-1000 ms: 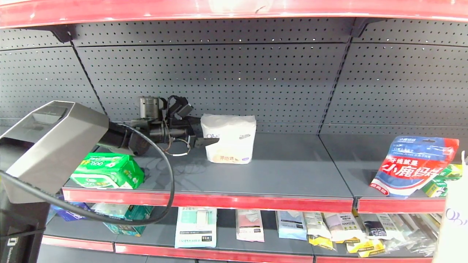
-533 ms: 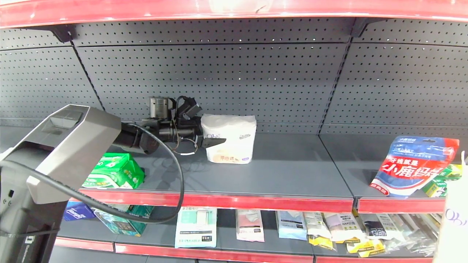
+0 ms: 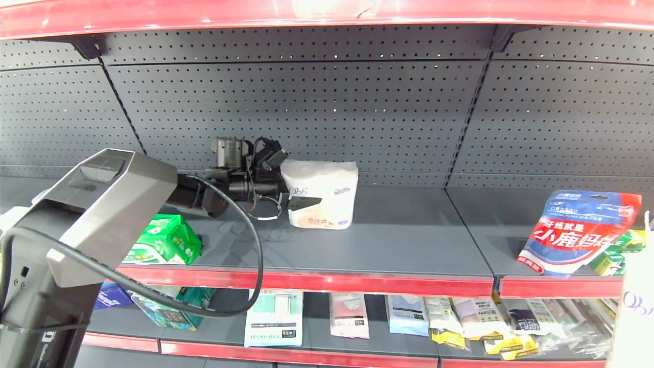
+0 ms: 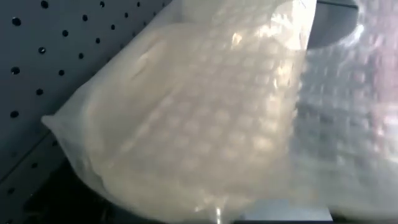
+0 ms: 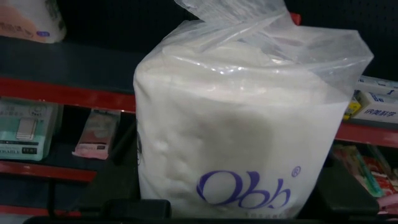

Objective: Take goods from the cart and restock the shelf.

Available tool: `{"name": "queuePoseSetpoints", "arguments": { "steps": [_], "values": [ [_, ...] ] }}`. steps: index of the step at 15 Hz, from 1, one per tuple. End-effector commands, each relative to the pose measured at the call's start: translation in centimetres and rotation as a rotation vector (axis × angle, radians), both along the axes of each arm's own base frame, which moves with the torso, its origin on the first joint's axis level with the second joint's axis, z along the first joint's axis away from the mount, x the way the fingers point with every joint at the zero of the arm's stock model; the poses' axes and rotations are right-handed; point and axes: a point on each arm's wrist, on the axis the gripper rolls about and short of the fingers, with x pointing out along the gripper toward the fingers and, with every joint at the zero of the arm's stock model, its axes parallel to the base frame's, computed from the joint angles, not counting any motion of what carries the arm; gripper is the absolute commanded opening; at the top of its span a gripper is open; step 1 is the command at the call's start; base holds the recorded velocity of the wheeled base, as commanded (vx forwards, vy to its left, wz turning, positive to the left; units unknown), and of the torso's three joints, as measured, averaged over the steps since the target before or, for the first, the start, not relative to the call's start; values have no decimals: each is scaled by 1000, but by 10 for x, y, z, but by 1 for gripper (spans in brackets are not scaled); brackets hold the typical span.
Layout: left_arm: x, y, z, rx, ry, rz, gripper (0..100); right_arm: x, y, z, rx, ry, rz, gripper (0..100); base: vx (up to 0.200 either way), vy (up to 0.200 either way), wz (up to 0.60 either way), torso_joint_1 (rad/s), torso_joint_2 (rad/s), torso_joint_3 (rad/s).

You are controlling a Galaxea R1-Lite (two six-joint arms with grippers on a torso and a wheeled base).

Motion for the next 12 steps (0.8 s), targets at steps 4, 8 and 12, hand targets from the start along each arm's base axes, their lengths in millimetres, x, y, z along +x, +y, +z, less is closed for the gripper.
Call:
{"name": "queuePoseSetpoints", "arguments": {
  "steps": [4, 8, 12],
  "values": [
    [0, 0, -3, 3, 9, 1, 100, 1, 0, 0, -6, 4, 0, 0, 0, 0, 0, 0, 0, 0],
    [3, -9, -4, 1, -1, -14, 100, 1, 0, 0, -6, 4, -2, 0, 0, 0, 0, 0, 0, 0],
    [4, -9, -7, 5, 15, -14, 100, 0, 0, -1, -9, 1, -9, 0, 0, 0, 0, 0, 0, 0]
  ]
}}
